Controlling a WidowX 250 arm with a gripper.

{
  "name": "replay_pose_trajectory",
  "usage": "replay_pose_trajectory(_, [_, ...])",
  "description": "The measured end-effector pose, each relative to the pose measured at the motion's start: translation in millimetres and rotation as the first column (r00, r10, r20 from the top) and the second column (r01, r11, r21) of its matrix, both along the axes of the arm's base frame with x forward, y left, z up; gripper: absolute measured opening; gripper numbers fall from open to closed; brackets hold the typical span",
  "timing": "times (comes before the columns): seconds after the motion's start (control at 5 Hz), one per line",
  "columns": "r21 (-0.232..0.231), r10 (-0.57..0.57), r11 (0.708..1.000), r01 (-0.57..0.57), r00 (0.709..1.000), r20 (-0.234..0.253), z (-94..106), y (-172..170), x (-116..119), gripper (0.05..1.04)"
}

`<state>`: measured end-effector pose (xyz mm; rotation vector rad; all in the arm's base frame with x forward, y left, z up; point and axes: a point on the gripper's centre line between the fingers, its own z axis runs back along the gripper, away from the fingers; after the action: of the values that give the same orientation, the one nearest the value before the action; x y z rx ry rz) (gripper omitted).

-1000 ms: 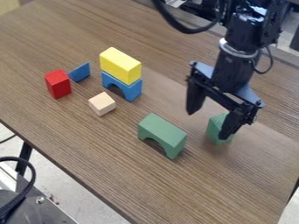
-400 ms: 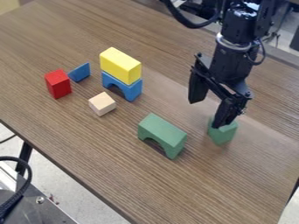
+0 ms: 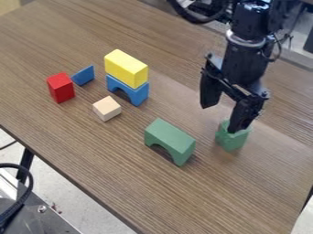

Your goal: Put the block on top of the yellow block

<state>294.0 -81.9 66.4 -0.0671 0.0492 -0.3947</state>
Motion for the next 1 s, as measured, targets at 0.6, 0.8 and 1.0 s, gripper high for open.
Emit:
replay_pose_trajectory(0.6, [0.052, -0.016, 0.998, 0.019, 0.998, -0.062, -27.0, -17.7, 23.4, 0.998])
replay_pose_trajectory(0.8, [0.058, -0.012, 0.998, 0.016, 0.997, -0.081, -33.1, -18.9, 25.7, 0.967])
replay_pose_trajectory(1.0, [0.049, 0.013, 0.999, -0.008, 0.996, -0.091, -36.7, -18.8, 22.8, 0.691])
